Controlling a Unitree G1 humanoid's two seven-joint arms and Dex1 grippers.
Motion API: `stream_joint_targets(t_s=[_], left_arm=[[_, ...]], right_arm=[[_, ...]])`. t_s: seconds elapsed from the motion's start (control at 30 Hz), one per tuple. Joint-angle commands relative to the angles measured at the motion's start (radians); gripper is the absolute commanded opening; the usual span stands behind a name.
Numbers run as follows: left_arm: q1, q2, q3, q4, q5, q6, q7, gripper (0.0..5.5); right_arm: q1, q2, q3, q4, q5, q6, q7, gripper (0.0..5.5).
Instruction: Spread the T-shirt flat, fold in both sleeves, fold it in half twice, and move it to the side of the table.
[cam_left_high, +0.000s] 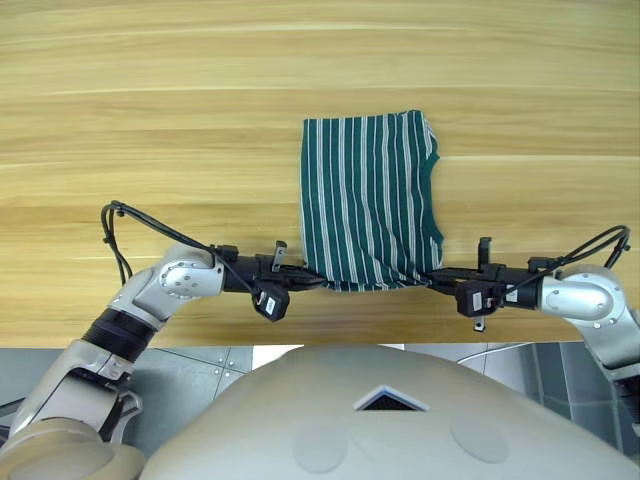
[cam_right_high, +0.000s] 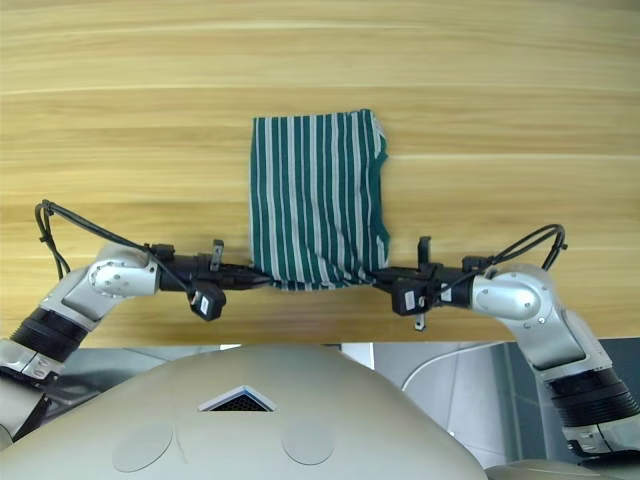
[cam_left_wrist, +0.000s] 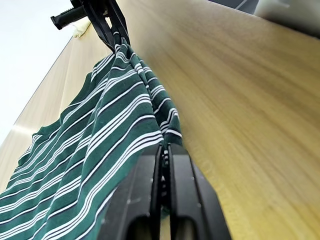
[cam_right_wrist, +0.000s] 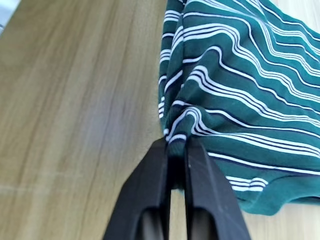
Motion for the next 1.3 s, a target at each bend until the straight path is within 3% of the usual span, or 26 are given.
stream_joint_targets(t_s=[0.03, 0.37, 0.77, 0.93, 1.3], left_arm=[[0.025, 0.021, -0.034, 0.063, 0.072, 0.043, -0.026, 0.04], [0.026, 0.062, -0.011, -0.063, -0.109, 0.058, -0.081, 0.00], [0.155, 0.210, 0.008, -0.295, -0.493, 0.134, -0.261, 0.00], [0.126, 0.159, 0.054, -0.238, -0.524, 0.153, -0.268, 0.00], [0.001, -0.025, 0.194, -0.124, -0.599, 0.184, -0.213, 0.00]], right_arm=[[-0.018, 0.011, 0.010, -0.006, -0.007, 0.012, -0.006, 0.16], [0.000, -0.029, -0.001, -0.015, 0.066, -0.022, 0.040, 0.16], [0.140, -0.132, -0.049, -0.072, 0.245, -0.157, 0.145, 0.15], [0.079, -0.081, -0.061, -0.058, 0.228, -0.118, 0.099, 0.14], [-0.246, 0.099, -0.057, -0.024, 0.115, 0.113, -0.069, 0.14]])
